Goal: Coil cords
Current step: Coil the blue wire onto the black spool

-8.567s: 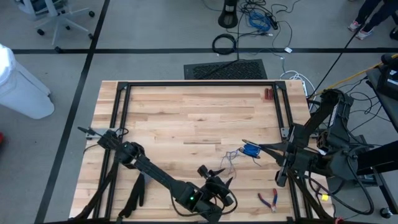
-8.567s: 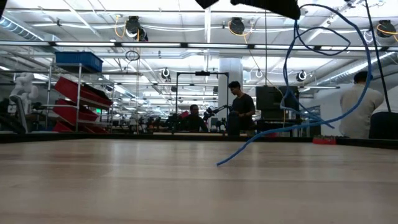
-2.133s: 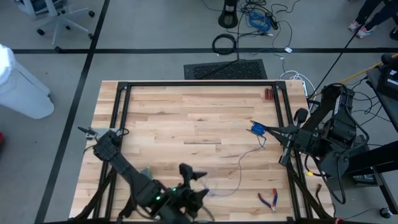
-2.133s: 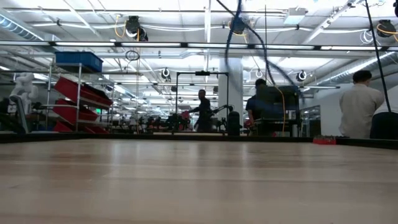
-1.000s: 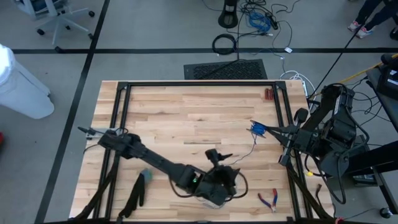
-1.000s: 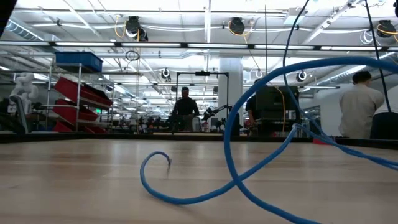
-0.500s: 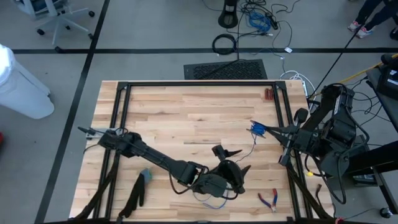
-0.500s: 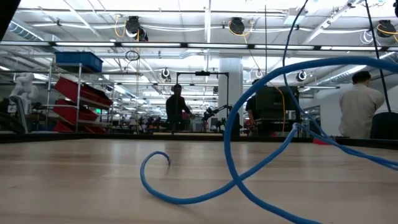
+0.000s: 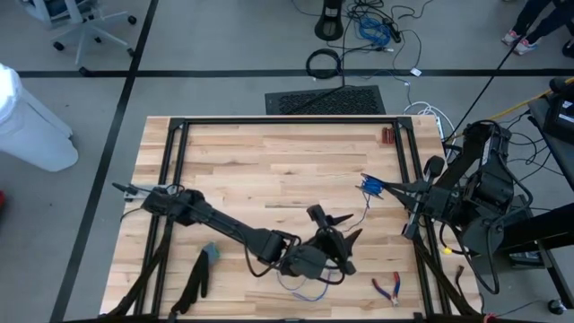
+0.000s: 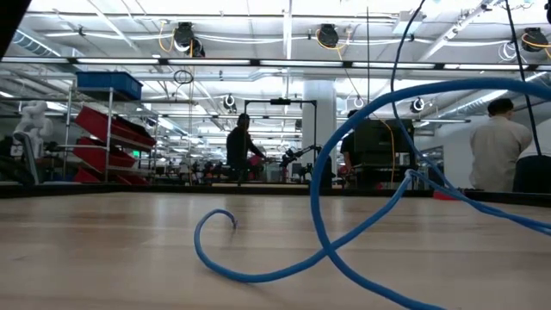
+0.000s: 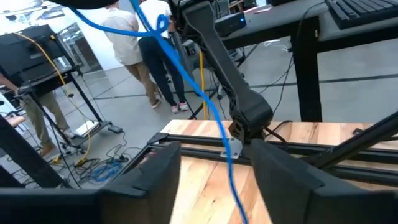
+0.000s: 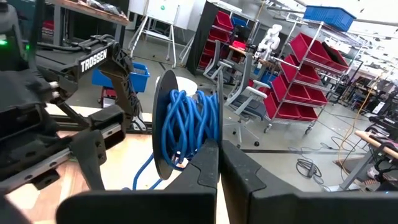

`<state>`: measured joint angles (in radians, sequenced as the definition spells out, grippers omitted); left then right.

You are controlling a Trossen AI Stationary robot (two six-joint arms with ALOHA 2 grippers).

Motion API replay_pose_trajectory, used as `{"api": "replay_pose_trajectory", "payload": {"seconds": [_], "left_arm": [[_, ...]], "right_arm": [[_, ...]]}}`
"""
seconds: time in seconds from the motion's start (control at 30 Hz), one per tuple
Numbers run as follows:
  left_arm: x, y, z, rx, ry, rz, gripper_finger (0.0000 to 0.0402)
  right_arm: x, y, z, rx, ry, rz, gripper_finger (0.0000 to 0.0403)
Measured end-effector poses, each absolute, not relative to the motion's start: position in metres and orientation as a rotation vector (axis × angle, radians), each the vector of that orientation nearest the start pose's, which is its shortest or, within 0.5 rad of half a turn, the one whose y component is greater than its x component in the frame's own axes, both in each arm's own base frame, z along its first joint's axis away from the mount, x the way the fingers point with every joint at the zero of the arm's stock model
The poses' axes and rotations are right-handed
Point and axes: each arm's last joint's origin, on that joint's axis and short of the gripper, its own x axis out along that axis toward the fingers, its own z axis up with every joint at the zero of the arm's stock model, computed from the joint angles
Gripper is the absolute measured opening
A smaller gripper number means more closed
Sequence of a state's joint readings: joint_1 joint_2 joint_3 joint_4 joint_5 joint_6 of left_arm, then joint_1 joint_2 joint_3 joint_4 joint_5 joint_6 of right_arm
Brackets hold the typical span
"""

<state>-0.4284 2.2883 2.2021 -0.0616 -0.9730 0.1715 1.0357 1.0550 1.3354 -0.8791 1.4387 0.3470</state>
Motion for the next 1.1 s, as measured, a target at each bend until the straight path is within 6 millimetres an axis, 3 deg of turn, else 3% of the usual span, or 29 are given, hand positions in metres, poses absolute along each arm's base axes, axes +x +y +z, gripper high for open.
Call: {"api": "replay_pose_trajectory", "payload": {"seconds": [0.37,0.67,1.1], "left_arm": [[0.49,-0.1916,0.3265,0.274,0.181,0.542,0.0081],[0.4895,-0.1914,0.3235,0.296,0.209,0.539,0.0014],[0.4933,-0.1936,0.3291,0.241,0.145,0.399,0.0003]], "right_arm": [[0.1102,0.1296,0.4183,-0.228,0.126,-0.414,0.0],[0.1102,0.1296,0.4182,-0.229,0.126,-0.414,0.0],[0.1121,0.1312,0.4177,-0.224,0.123,-0.424,0.0]]}}
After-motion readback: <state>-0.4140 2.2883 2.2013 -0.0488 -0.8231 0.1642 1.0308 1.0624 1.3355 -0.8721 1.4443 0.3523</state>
